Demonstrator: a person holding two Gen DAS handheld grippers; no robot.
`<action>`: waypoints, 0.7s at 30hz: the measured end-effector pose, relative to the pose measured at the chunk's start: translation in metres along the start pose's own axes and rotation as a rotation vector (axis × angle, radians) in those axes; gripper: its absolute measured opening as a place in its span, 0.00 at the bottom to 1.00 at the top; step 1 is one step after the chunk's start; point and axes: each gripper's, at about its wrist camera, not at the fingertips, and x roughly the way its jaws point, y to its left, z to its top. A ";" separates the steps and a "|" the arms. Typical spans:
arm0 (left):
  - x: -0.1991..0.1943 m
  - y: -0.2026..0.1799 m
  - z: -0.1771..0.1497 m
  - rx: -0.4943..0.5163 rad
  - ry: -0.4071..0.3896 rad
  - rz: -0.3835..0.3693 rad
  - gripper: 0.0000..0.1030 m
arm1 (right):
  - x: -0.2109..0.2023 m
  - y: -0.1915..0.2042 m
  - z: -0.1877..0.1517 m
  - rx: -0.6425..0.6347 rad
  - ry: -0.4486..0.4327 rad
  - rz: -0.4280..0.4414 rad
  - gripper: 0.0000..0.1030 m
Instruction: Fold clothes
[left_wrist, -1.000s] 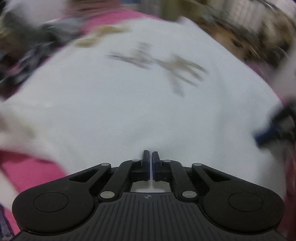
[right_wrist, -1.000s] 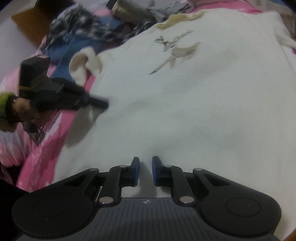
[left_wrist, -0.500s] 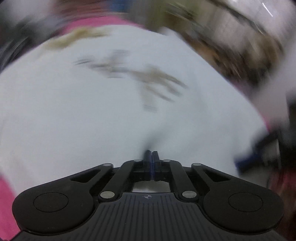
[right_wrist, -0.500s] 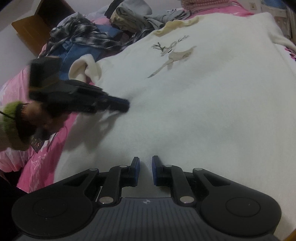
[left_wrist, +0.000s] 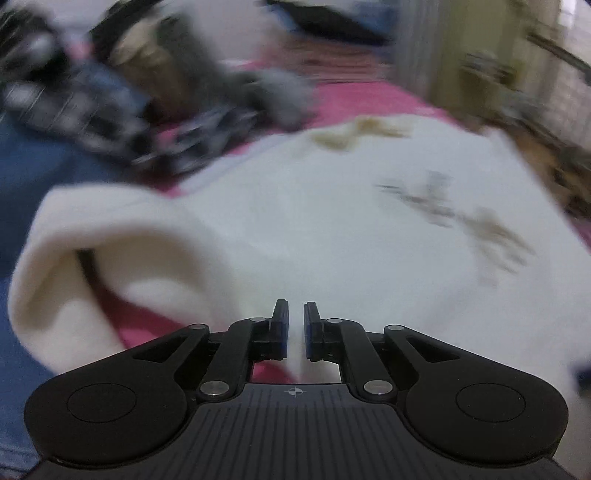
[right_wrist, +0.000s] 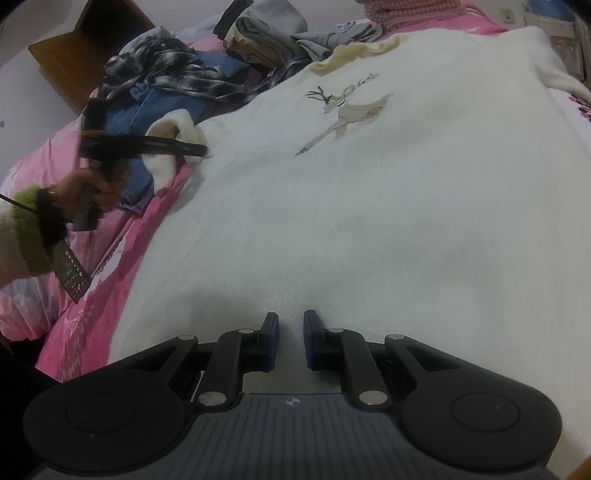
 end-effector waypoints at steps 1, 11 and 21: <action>-0.007 -0.008 -0.004 0.014 0.008 -0.032 0.07 | 0.000 0.001 0.000 -0.003 0.003 -0.003 0.14; -0.029 -0.070 -0.095 0.255 0.158 -0.078 0.11 | 0.001 0.010 0.002 -0.035 0.015 -0.036 0.15; -0.058 -0.082 -0.084 0.201 0.089 -0.108 0.08 | 0.000 0.013 0.000 -0.036 0.012 -0.045 0.15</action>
